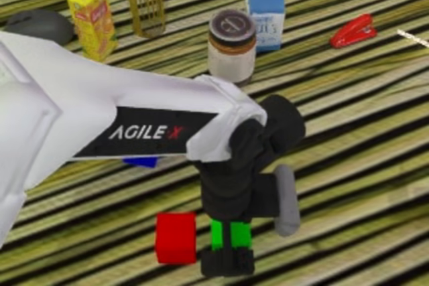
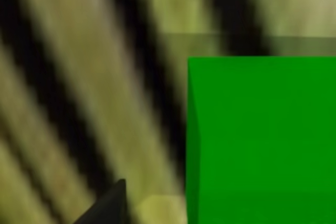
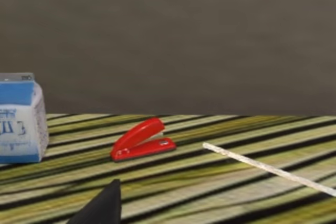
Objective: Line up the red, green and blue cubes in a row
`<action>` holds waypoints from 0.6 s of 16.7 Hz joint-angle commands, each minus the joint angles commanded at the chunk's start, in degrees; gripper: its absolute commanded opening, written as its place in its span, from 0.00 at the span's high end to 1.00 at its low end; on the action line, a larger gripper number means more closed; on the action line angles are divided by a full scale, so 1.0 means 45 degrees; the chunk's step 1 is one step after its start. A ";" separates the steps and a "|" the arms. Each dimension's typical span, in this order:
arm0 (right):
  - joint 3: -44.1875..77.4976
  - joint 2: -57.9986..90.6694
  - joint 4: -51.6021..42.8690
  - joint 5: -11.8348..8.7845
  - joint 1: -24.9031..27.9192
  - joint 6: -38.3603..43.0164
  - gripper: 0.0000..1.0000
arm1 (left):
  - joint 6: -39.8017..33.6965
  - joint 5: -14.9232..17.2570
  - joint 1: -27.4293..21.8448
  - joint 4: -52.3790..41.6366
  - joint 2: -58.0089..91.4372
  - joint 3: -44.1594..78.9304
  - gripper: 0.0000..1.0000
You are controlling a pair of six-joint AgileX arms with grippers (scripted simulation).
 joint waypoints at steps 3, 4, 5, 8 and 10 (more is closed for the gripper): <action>0.0000 0.0000 0.0000 0.0000 0.0000 0.0000 0.00 | 0.0024 -0.0003 0.0021 -0.0905 -0.0303 0.0622 0.00; 0.0000 0.0000 0.0000 0.0000 0.0000 0.0000 0.00 | 0.0005 -0.0001 0.0065 -0.1408 -0.0471 0.0907 0.00; 0.0000 0.0000 0.0000 0.0000 0.0000 0.0000 0.00 | -0.0012 0.0001 0.0109 -0.1946 -0.0647 0.1199 0.00; 0.0000 0.0000 0.0000 0.0000 0.0000 0.0000 0.00 | -0.0051 -0.0005 0.0217 -0.3070 -0.1125 0.1887 0.00; 0.0000 0.0000 0.0000 0.0000 0.0000 0.0000 0.00 | -0.0058 -0.0007 0.0235 -0.3187 -0.1208 0.1972 0.00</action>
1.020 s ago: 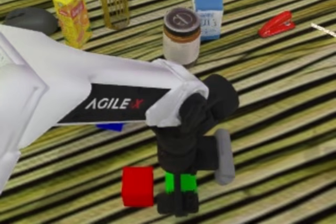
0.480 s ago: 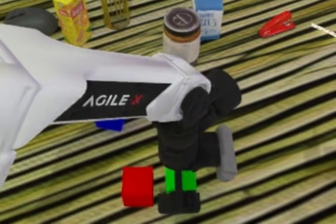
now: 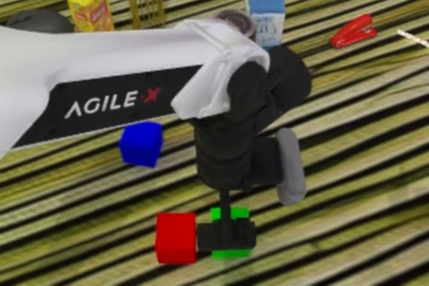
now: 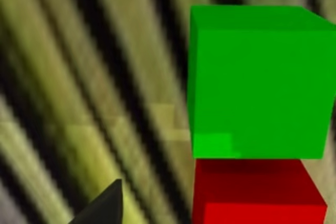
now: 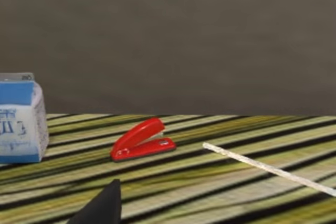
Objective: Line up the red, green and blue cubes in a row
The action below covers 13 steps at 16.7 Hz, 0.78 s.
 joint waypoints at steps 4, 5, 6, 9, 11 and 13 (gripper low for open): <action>0.0000 0.0000 0.0000 0.0000 0.0000 0.0000 0.00 | -0.0165 -0.0003 0.0033 0.0010 0.0123 0.0063 0.00; 0.0000 0.0000 0.0000 0.0000 0.0000 0.0000 0.00 | -0.0431 -0.0007 0.0201 -0.0027 0.0235 0.0206 0.00; 0.0000 0.0000 0.0000 0.0000 0.0000 0.0000 0.00 | -0.0826 -0.0010 0.0446 -0.0074 0.0381 0.0391 0.00; 0.0000 0.0000 0.0000 0.0000 0.0000 0.0000 0.00 | -0.2806 0.0006 0.1571 -0.0265 0.0958 0.1090 0.00; 0.0000 0.0000 0.0000 0.0000 0.0000 0.0000 0.00 | -0.4706 0.0041 0.2542 -0.0423 0.1409 0.1588 0.00; 0.0000 0.0000 0.0000 0.0000 0.0000 0.0000 0.00 | -0.6733 0.0074 0.3576 -0.0579 0.1860 0.2082 0.00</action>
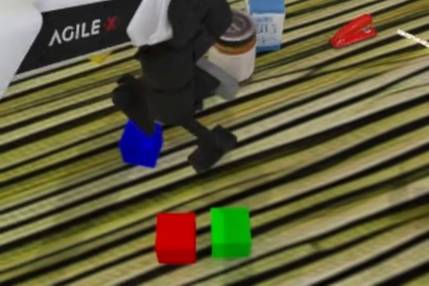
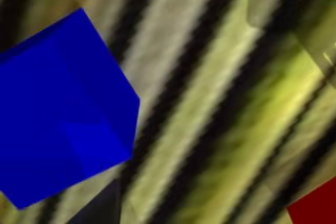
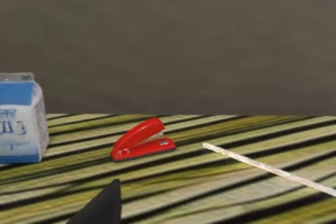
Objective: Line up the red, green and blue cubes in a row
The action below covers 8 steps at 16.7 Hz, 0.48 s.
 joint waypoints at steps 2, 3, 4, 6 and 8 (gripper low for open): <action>0.0000 0.0000 0.0000 0.0000 0.0000 0.0000 0.00 | -0.1773 0.0014 0.0988 -0.0107 0.0369 0.0458 0.00; 0.0000 0.0000 0.0000 0.0000 0.0000 0.0000 0.00 | -0.2479 0.0013 0.1433 -0.0133 0.0505 0.0663 0.00; 0.0000 0.0000 0.0000 0.0000 0.0000 0.0000 0.00 | -0.3041 0.0008 0.1823 -0.0141 0.0602 0.0843 0.00; 0.0000 0.0000 0.0000 0.0000 0.0000 0.0000 0.00 | -0.3769 -0.0005 0.2389 -0.0120 0.0699 0.1095 0.00; 0.0000 0.0000 0.0000 0.0000 0.0000 0.0000 0.00 | -0.3959 -0.0010 0.2549 -0.0105 0.0713 0.1165 0.00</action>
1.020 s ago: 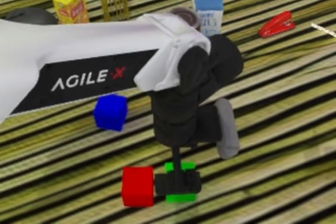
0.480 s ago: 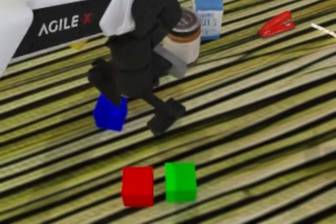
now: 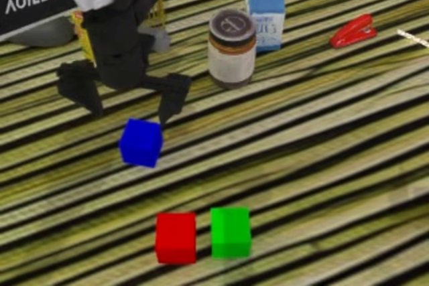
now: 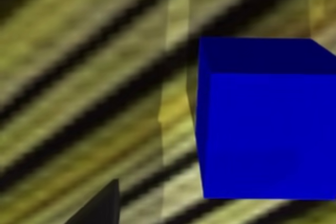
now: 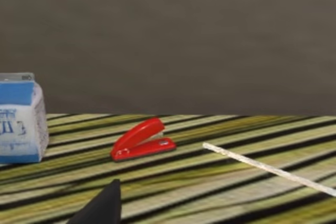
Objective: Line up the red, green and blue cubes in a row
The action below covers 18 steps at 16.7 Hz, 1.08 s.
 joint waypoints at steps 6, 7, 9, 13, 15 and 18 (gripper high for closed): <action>0.0000 0.0000 0.0000 0.0000 0.0000 0.0000 0.00 | -0.0002 0.0002 -0.0006 0.0515 0.0144 -0.0407 0.00; 0.0000 0.0000 0.0000 0.0000 0.0000 0.0000 0.00 | -0.0001 0.0004 0.0004 0.0938 0.0309 -0.0660 0.00; 0.0000 0.0000 0.0000 0.0000 0.0000 0.0000 0.00 | 0.0016 0.0007 0.0008 0.2036 0.0727 -0.1254 0.00; 0.0000 0.0000 0.0000 0.0000 0.0000 0.0000 0.00 | 0.0037 0.0014 0.0019 0.3723 0.1440 -0.2252 0.00; 0.0000 0.0000 0.0000 0.0000 0.0000 0.0000 0.00 | 0.0038 0.0014 0.0019 0.3832 0.1506 -0.2326 0.00; 0.0000 0.0000 0.0000 0.0000 0.0000 0.0000 0.00 | 0.0038 0.0014 0.0019 0.3832 0.1506 -0.2326 0.08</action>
